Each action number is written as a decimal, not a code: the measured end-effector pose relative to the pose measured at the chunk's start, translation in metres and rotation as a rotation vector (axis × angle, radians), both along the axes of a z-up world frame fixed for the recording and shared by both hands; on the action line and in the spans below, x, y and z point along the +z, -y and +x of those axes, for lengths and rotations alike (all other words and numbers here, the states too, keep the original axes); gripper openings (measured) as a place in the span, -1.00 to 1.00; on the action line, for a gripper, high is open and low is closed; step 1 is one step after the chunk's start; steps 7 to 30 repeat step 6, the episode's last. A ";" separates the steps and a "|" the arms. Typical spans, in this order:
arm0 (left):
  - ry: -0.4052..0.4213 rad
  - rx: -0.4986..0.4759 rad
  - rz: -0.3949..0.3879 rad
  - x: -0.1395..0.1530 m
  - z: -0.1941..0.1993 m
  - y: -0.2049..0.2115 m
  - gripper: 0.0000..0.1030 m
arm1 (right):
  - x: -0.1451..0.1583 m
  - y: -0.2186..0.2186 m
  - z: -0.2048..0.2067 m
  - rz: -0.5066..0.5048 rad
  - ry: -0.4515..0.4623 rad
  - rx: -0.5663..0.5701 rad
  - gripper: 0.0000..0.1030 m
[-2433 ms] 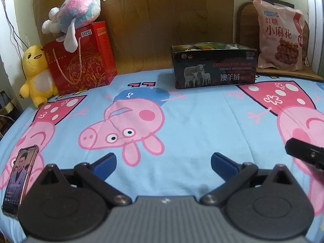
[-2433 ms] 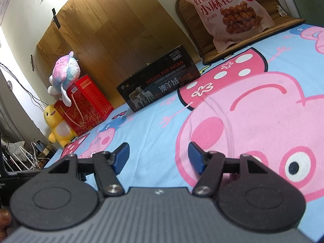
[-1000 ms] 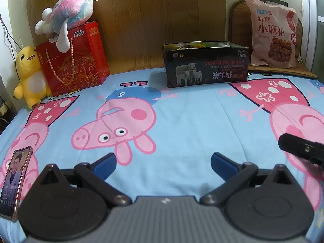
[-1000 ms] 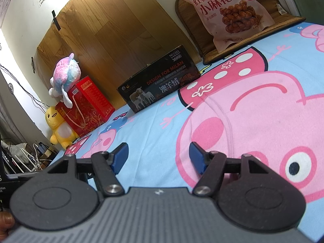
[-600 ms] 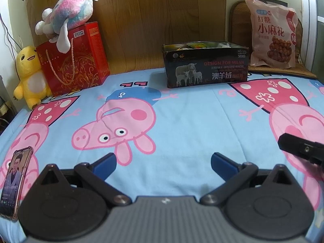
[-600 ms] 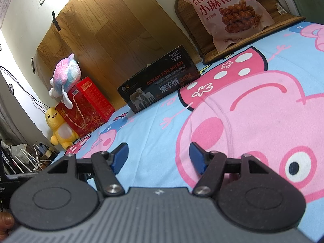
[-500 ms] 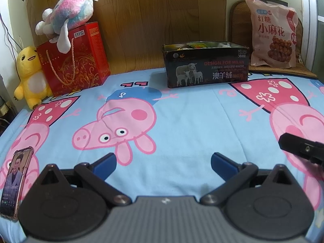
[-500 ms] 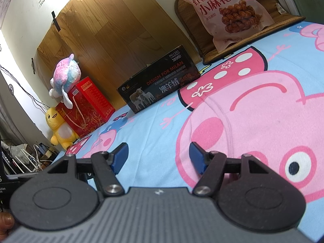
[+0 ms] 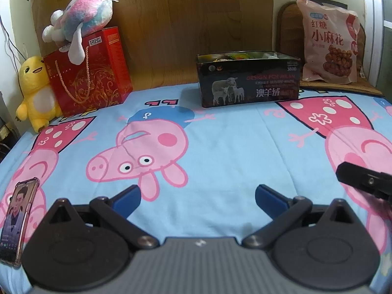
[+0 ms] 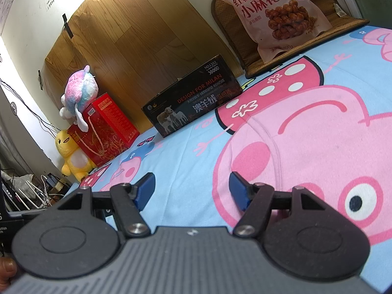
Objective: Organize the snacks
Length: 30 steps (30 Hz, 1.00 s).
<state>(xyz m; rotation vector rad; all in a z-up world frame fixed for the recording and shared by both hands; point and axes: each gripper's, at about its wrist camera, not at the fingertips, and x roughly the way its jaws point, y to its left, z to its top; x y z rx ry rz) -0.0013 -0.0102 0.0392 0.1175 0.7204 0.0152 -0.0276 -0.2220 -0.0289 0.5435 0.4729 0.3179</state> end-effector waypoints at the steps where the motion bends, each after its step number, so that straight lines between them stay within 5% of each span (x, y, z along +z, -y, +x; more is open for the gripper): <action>1: 0.004 -0.004 -0.003 0.000 -0.001 0.000 0.99 | 0.000 0.001 0.000 0.000 0.000 0.000 0.34; 30: 0.020 -0.024 -0.001 0.003 -0.002 0.002 0.99 | 0.000 0.002 0.000 0.000 0.000 0.000 0.35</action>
